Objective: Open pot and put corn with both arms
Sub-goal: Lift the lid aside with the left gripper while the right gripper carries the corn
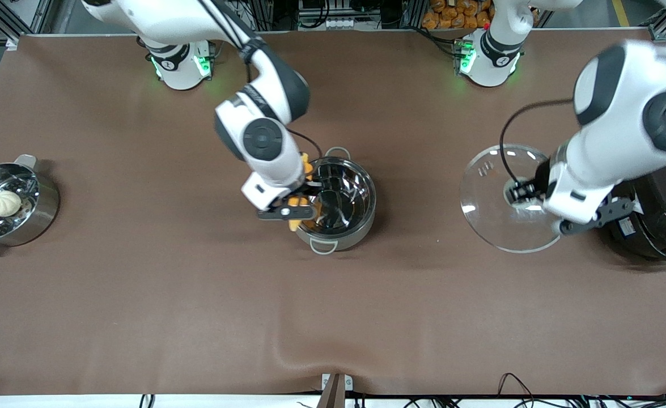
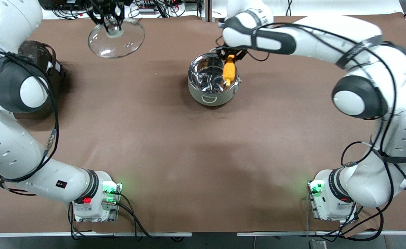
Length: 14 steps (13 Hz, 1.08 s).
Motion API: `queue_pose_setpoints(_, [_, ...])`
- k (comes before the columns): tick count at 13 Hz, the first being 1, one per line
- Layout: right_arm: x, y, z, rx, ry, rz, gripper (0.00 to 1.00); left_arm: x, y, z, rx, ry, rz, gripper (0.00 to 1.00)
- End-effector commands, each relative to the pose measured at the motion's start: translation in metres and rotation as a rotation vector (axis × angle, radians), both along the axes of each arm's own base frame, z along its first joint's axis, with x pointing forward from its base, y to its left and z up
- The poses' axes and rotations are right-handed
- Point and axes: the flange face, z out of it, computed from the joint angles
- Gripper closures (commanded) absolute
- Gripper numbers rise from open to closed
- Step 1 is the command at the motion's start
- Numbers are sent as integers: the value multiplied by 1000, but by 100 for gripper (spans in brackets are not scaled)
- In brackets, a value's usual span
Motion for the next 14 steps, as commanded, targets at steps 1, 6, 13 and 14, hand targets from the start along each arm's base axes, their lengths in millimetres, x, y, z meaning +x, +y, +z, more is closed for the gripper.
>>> queue_pose_setpoints(1, [15,20,-8,7,-45,9,97,-12,2,-57,33,-15,-23,100])
queue_pose_setpoints(6, [-7,53,-37,5,-39,-78,94,-29,14,-139,19,-27,-17,100])
queue_pose_setpoints(13, [-27,74,-40,-14,-45,-93,0,-42,22,-222,2,-35,0,100])
queue_pose_setpoints(14, [-25,71,-36,-13,-47,-99,0,-43,26,-230,4,-29,6,100])
